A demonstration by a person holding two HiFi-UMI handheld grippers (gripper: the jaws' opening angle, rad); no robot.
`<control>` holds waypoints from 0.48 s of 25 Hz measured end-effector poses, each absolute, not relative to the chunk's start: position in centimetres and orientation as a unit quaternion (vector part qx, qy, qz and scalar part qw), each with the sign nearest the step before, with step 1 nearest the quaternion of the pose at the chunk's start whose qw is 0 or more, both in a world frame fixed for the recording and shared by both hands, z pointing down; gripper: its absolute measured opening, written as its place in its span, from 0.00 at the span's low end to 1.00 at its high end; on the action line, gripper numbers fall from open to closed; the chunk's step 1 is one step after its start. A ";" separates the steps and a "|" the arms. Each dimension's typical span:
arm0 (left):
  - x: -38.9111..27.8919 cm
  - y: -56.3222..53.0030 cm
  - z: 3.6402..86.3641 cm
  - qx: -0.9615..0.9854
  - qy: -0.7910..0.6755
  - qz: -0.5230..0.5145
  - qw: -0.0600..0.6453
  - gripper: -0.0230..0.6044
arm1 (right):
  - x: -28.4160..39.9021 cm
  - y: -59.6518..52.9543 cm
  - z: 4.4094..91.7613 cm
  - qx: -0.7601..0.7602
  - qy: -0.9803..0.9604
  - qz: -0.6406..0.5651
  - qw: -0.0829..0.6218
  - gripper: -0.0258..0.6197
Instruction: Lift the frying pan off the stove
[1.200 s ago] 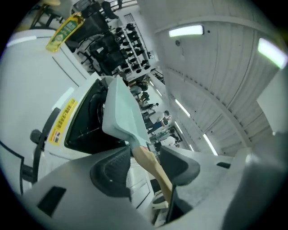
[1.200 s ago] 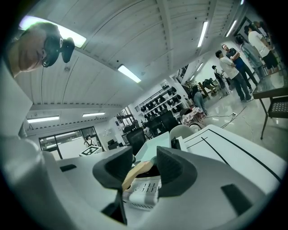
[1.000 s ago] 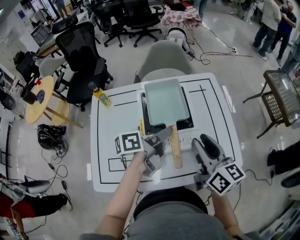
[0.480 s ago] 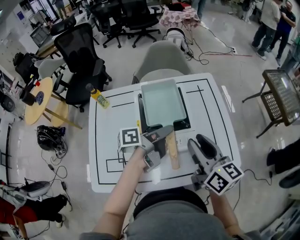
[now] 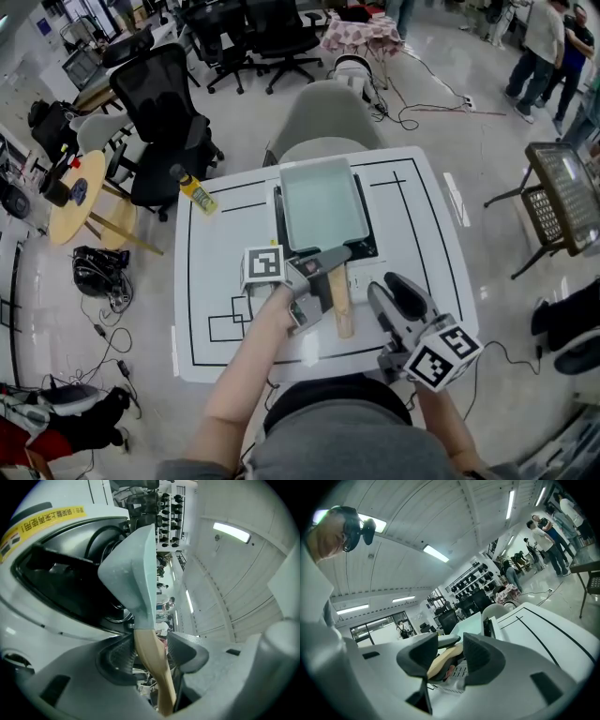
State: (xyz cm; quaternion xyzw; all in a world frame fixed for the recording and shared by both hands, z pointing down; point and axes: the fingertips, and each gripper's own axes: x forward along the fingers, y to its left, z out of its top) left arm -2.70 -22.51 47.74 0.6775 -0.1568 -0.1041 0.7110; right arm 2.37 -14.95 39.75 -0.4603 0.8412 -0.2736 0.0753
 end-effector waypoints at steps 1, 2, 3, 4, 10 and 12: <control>-2.6 -22.5 47.5 0.677 -0.156 -0.104 0.712 0.36 | 2.2 -14.9 39.8 -0.456 0.843 -0.275 0.074 0.29; -2.6 -22.5 47.5 0.678 -0.156 -0.102 0.711 0.36 | 2.1 -14.9 39.8 -0.452 0.845 -0.276 0.072 0.29; -2.6 -22.6 47.6 0.678 -0.158 -0.100 0.710 0.36 | 2.0 -15.0 39.9 -0.448 0.847 -0.279 0.072 0.29; -2.7 -22.6 47.9 0.679 -0.159 -0.098 0.710 0.34 | 1.9 -15.0 40.0 -0.443 0.848 -0.283 0.072 0.29; -2.7 -22.6 48.2 0.676 -0.162 -0.095 0.712 0.31 | 1.5 -15.3 40.8 -0.416 0.851 -0.314 0.070 0.29; -2.7 -22.5 48.0 0.672 -0.162 -0.096 0.716 0.31 | 1.1 -15.3 41.2 -0.400 0.853 -0.328 0.067 0.29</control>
